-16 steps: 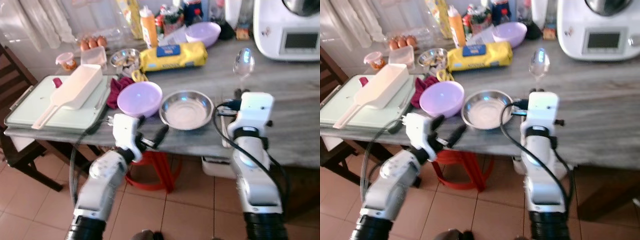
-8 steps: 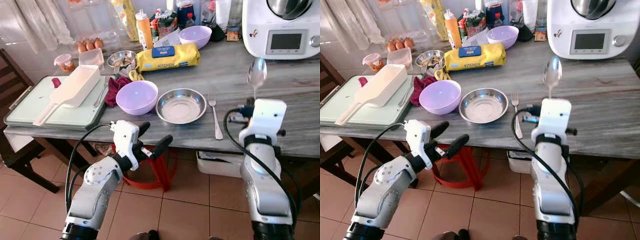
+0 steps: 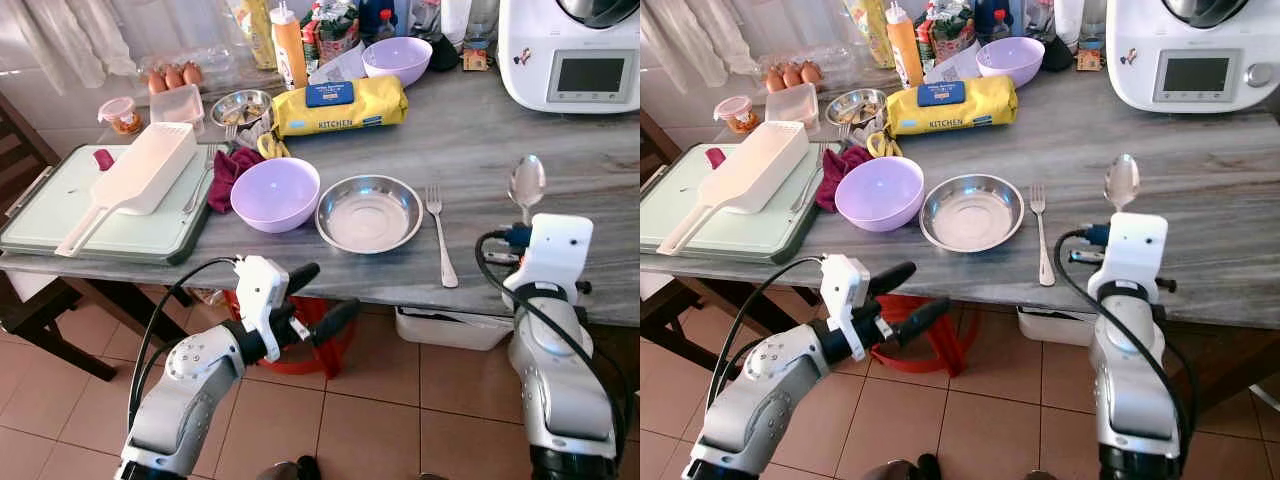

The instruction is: Setting the table

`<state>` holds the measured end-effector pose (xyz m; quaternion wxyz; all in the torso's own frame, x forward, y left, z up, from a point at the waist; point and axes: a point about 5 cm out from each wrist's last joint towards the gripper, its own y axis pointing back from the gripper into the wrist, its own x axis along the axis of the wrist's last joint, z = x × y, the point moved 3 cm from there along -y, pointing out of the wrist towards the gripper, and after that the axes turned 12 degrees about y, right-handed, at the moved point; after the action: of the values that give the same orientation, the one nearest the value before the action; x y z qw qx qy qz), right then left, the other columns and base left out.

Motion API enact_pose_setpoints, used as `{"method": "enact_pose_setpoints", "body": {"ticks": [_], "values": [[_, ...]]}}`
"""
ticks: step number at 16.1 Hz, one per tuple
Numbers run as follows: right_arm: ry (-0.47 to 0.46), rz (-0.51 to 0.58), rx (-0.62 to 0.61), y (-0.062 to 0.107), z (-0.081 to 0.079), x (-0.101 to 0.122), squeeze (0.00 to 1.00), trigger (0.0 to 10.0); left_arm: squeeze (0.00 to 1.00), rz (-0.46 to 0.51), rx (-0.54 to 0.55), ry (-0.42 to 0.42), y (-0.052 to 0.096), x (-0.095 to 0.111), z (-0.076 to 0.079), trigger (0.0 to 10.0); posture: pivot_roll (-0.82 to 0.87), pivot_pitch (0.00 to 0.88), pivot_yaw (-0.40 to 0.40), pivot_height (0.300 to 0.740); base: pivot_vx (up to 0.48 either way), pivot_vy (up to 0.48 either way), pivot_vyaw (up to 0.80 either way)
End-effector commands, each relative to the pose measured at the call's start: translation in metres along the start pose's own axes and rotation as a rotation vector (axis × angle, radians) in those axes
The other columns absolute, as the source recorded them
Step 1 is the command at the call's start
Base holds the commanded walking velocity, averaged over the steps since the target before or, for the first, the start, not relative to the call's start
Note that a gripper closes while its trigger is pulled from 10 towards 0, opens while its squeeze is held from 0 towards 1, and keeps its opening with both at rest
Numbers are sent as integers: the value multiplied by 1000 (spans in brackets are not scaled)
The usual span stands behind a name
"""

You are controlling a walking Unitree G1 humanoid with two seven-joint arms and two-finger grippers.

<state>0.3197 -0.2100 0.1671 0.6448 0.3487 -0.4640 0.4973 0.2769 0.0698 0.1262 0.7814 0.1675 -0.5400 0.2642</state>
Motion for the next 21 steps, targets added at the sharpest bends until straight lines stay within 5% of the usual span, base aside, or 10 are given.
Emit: {"method": "enact_pose_setpoints", "body": {"ticks": [1, 12, 21], "values": [[-14, -31, 29, -1, -5, -5, 0, 10000, 0, -17, -14, -3, 5, 0, 1, 10000, -116, 152, 158, 740, 0, 0, 0], [-52, -84, 108, -17, -6, -9, 0, 10000, 0, 6, -13, -9, 2, 3, 3, 10000, -111, 156, 166, 740, 0, 0, 0], [-165, -138, 138, -21, -30, -12, 0, 10000, 0, 0, -12, -8, 1, 2, 5, 10000, -103, 158, 167, 740, 0, 0, 0]]}}
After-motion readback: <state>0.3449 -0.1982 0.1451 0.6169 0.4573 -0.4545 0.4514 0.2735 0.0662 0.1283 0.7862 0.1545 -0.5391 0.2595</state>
